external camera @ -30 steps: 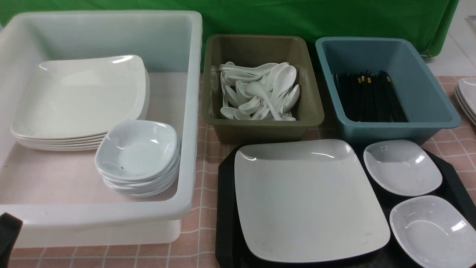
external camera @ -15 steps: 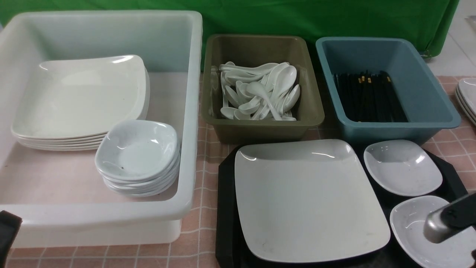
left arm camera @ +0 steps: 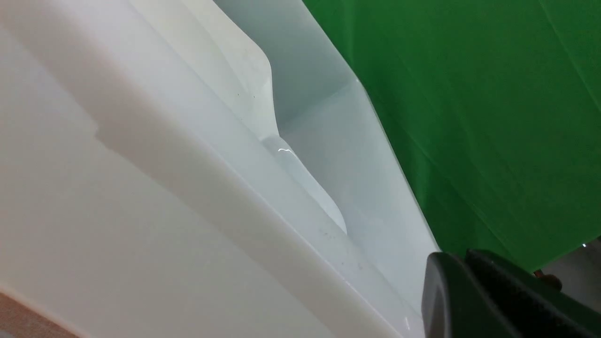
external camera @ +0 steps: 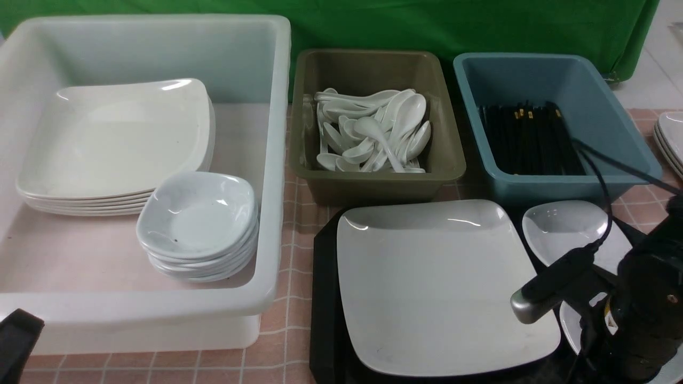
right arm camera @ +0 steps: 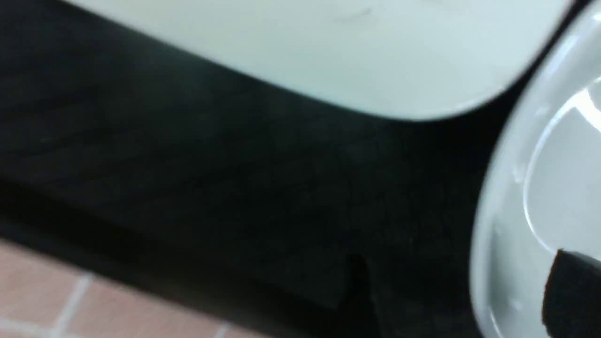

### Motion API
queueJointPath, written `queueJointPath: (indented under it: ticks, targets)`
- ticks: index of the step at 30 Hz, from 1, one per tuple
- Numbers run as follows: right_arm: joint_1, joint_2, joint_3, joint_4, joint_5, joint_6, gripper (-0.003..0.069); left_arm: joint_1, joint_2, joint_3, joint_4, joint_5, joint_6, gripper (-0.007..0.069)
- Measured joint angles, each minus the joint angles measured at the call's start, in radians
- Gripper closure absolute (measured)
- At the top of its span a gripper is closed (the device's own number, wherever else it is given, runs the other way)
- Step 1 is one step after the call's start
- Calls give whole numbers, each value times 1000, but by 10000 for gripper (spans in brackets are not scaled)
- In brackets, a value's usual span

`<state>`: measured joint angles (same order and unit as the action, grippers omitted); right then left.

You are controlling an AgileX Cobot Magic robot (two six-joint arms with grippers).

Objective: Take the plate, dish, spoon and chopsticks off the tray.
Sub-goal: Use the right arm to grab a small plate from the dinner plate

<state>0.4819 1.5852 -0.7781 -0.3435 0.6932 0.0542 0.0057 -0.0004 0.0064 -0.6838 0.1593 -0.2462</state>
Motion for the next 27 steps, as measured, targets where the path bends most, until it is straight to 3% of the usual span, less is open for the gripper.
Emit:
queueJointPath:
  ticks: [5,10,11,27]
  targets:
    - [0,71,-3,-28,-23,11,175,0,0,0,1,2,0,605]
    - [0,76,-23,-40,3,11,417,0,0,0,1,2,0,605]
    - [2,76,-35,-43,19,11,438,0,0,0,1,2,0,605]
    - [10,-70,-111,27,290,11,580,0,0,0,4,2,0,605]
